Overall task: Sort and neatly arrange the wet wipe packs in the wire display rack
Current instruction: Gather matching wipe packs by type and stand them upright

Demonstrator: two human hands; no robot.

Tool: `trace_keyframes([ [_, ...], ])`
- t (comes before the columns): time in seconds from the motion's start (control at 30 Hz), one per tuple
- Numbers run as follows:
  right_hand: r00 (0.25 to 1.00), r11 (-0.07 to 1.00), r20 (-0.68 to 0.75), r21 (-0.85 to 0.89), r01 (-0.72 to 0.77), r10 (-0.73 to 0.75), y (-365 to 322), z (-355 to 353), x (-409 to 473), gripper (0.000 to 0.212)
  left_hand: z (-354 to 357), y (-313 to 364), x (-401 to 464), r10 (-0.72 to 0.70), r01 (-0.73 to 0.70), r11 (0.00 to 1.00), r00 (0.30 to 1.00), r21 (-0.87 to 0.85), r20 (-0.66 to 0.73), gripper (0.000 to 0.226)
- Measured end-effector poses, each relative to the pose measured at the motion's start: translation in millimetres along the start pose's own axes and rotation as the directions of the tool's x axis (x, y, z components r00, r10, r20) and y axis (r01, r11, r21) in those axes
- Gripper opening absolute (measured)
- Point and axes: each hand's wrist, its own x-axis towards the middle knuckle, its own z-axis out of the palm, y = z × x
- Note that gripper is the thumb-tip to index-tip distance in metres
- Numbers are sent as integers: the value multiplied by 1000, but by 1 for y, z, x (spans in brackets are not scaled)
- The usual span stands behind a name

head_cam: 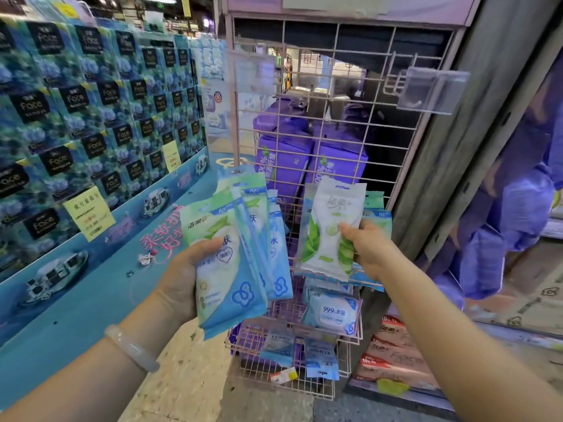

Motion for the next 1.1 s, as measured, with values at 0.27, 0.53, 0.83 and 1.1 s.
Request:
trace_keyframes([
  [0.27,998,997,-8,-41,67,-68,-4,34,-3,25,-9,7,15,-12,12,1000,1000,4,22,21],
  [0.53,982,870,102,-455,188,-159,5,66,2,32,-26,14,17,-28,28,1000,999,-8,45,23],
  [0.83,978,952,34,-226,208,-205,-5,50,-4,15,-47,22,16,1,-2,1000,1000,-27,-30,22],
  [1.1,981,936,42,310,166,-188,-16,54,6,10,-61,27,19,68,-73,996,992,-47,-104,22],
])
